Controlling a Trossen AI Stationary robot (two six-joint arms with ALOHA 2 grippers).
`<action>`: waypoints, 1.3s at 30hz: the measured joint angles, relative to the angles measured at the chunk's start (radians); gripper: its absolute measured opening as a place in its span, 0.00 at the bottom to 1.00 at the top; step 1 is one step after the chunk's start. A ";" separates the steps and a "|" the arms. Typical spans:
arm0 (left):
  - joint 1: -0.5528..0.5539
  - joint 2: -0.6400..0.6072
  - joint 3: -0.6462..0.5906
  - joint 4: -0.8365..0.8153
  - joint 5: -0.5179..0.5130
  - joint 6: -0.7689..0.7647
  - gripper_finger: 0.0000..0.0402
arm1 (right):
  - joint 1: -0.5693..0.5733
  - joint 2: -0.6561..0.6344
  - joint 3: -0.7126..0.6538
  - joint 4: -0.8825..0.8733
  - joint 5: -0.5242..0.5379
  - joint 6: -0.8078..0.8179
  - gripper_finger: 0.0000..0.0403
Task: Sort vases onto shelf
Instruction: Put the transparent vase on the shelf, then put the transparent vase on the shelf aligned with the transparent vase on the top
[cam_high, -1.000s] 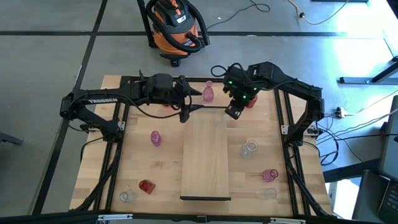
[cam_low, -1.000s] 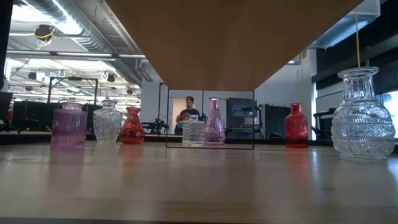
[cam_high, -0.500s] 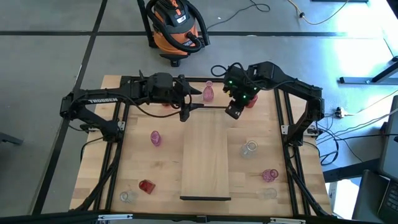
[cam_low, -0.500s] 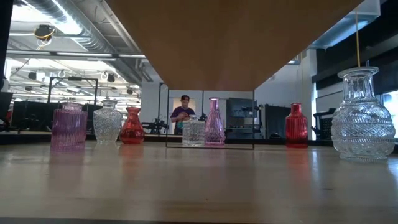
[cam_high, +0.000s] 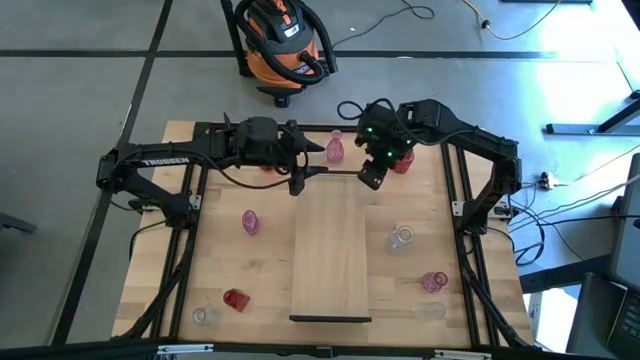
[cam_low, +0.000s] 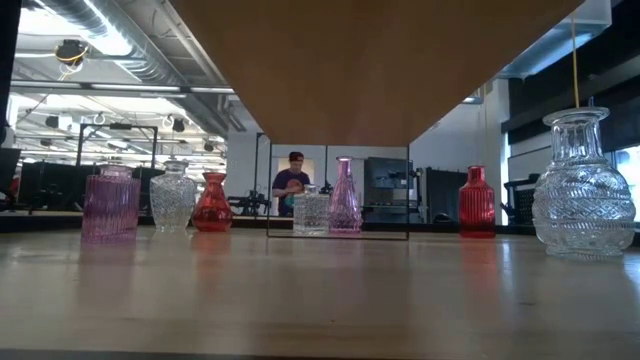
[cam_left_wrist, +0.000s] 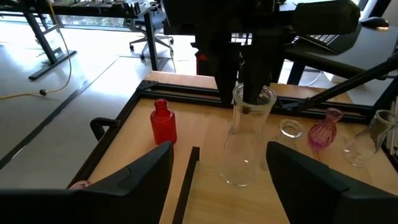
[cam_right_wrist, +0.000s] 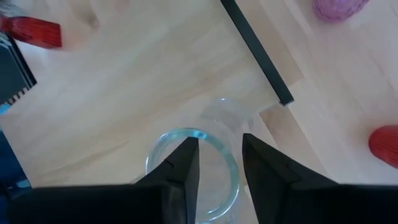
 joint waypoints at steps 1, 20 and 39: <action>0.000 0.000 0.000 0.000 0.000 0.000 0.63 | 0.000 0.000 0.000 0.007 -0.001 0.000 0.26; 0.000 0.000 0.000 -0.005 0.000 -0.027 0.63 | 0.000 0.039 0.001 0.112 0.018 -0.007 0.26; 0.000 0.000 0.000 -0.009 0.000 -0.027 0.62 | -0.001 0.040 0.070 0.081 0.020 0.004 0.26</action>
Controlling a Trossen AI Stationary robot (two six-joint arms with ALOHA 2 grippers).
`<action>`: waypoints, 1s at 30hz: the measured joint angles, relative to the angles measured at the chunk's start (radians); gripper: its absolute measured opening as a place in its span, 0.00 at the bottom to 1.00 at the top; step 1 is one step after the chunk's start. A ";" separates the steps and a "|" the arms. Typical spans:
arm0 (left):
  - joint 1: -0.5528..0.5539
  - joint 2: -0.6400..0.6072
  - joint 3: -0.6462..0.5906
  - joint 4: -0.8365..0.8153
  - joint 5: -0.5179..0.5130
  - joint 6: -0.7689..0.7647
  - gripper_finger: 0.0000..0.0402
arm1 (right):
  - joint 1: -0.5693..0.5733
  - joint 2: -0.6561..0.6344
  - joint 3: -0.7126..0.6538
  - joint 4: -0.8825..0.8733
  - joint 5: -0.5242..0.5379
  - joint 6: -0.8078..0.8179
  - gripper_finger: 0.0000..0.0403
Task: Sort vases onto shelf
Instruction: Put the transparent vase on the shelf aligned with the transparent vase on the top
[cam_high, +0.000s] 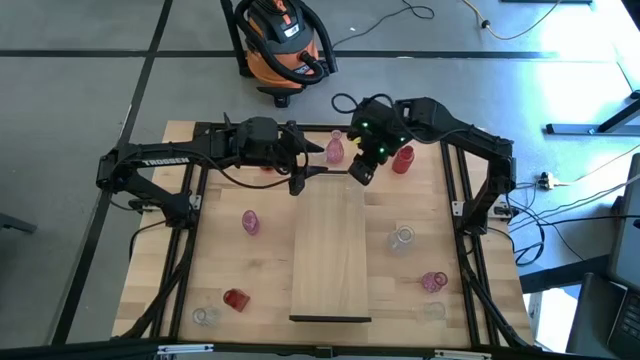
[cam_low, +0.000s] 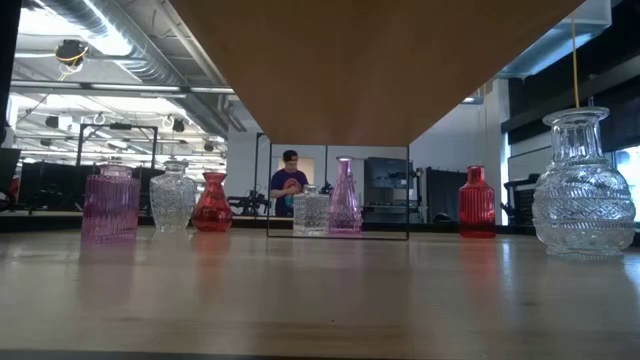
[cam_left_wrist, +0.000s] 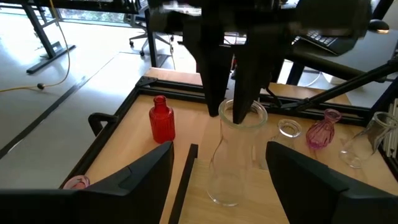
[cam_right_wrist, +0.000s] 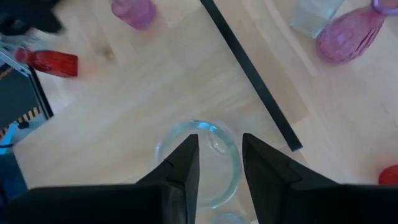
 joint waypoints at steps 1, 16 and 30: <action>0.000 0.000 0.000 0.000 0.000 0.000 0.62 | -0.003 0.000 0.018 -0.012 0.007 0.000 0.26; 0.096 -0.006 0.000 -0.285 -0.096 -0.055 0.63 | -0.019 -0.071 0.169 -0.168 0.177 0.020 0.26; 0.607 -0.007 -0.001 -0.665 -0.086 -0.022 0.63 | -0.019 -0.101 0.166 -0.168 0.234 0.039 0.26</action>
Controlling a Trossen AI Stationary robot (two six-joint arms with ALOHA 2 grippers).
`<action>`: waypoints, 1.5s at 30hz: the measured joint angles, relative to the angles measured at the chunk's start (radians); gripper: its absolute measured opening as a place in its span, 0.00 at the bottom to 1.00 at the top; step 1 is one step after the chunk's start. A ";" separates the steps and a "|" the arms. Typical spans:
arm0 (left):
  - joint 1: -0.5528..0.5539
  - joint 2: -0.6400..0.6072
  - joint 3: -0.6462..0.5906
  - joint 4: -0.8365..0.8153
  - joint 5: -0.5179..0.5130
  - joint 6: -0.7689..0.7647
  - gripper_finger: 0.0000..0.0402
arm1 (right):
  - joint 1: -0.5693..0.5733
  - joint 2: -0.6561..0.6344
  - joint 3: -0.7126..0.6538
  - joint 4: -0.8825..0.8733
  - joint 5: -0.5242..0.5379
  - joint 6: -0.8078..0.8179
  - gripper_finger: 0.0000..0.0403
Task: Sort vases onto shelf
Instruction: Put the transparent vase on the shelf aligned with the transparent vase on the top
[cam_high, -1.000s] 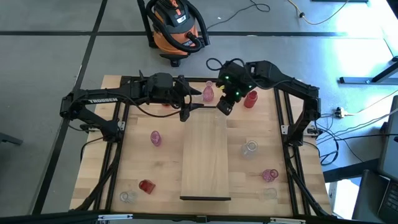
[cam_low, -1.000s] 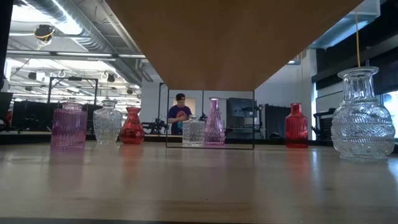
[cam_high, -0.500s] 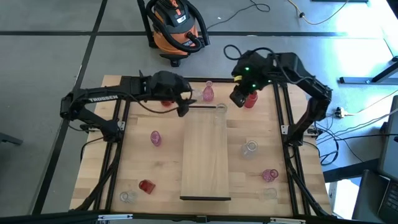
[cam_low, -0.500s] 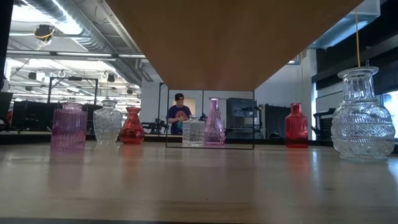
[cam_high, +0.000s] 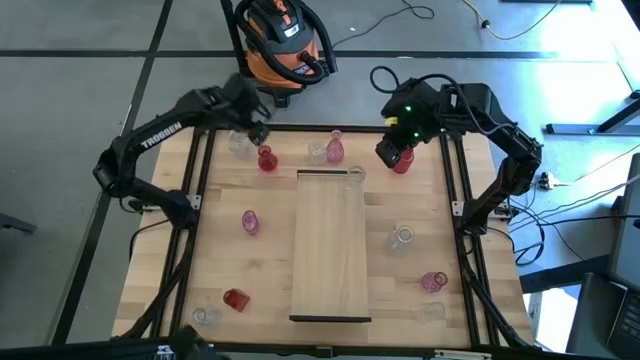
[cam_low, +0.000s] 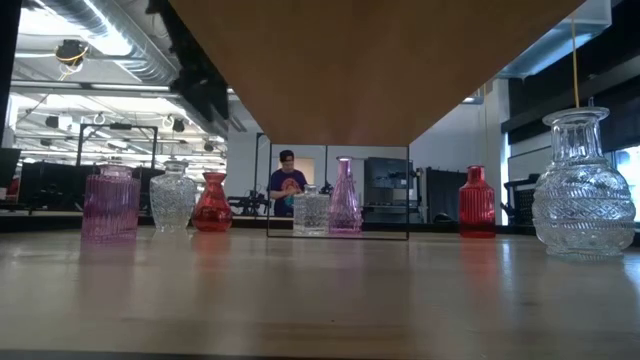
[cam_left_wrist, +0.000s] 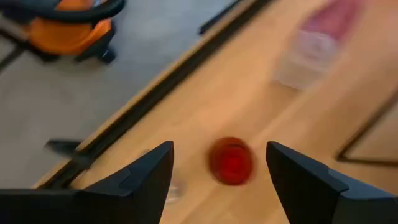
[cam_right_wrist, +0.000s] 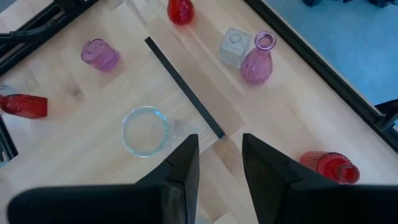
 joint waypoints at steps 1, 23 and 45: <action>0.041 0.006 0.000 0.005 0.017 0.000 0.63 | 0.000 0.000 0.000 0.000 0.005 0.000 0.26; 0.359 0.299 0.000 -0.171 0.150 0.030 0.63 | 0.000 0.001 0.000 0.001 0.015 0.000 0.26; 0.321 -0.064 -0.025 -0.240 0.160 -0.026 0.63 | 0.000 0.001 0.000 0.000 0.049 -0.017 0.26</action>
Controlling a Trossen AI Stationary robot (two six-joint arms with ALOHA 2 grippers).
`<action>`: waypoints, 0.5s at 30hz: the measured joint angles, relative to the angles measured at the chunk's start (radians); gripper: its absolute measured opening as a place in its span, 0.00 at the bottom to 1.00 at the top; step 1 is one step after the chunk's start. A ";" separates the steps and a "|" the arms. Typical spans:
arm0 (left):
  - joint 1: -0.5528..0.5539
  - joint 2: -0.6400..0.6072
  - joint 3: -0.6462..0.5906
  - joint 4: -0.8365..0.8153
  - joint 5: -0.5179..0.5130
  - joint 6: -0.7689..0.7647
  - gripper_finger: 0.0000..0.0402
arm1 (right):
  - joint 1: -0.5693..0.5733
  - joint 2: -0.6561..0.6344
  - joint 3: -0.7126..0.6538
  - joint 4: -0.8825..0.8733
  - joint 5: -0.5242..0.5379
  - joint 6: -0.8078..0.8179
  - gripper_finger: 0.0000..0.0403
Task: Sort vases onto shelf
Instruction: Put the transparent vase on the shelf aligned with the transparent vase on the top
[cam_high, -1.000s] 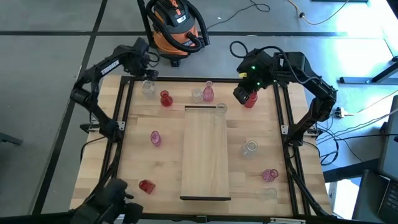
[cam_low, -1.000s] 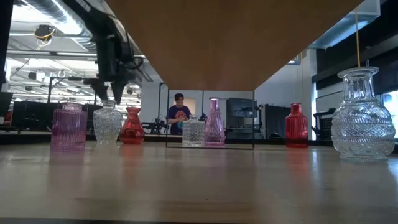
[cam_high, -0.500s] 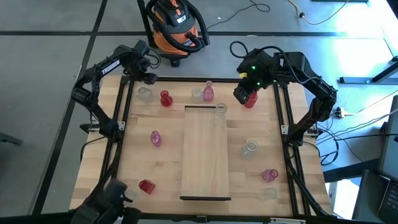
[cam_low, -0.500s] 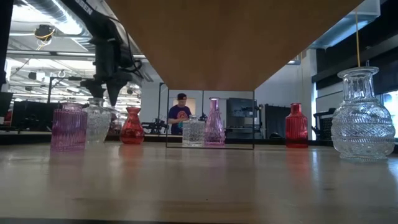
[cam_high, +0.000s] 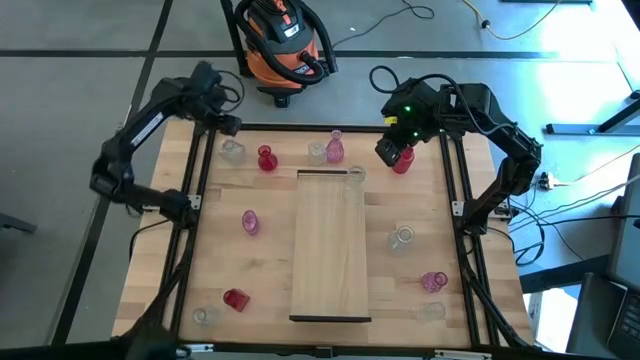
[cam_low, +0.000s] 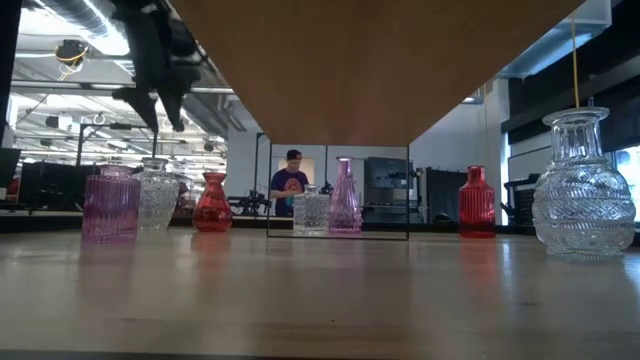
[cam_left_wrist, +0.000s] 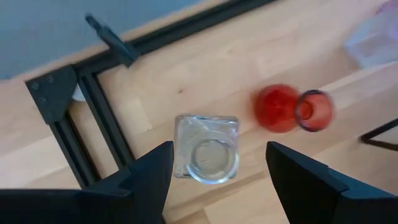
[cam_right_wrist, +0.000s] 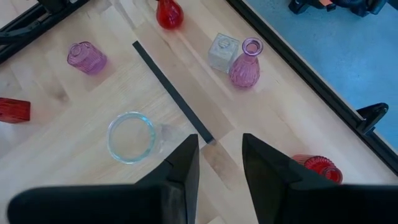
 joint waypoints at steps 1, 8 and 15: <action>-0.012 -0.029 -0.020 0.009 -0.011 -0.002 0.63 | 0.000 0.000 0.000 0.000 0.000 0.000 0.26; -0.134 -0.325 -0.329 0.146 -0.048 -0.094 0.63 | 0.000 0.000 0.000 0.000 0.013 0.000 0.26; -0.183 -0.707 -0.720 0.482 -0.177 -0.246 0.63 | 0.000 0.000 0.000 0.000 0.045 -0.008 0.26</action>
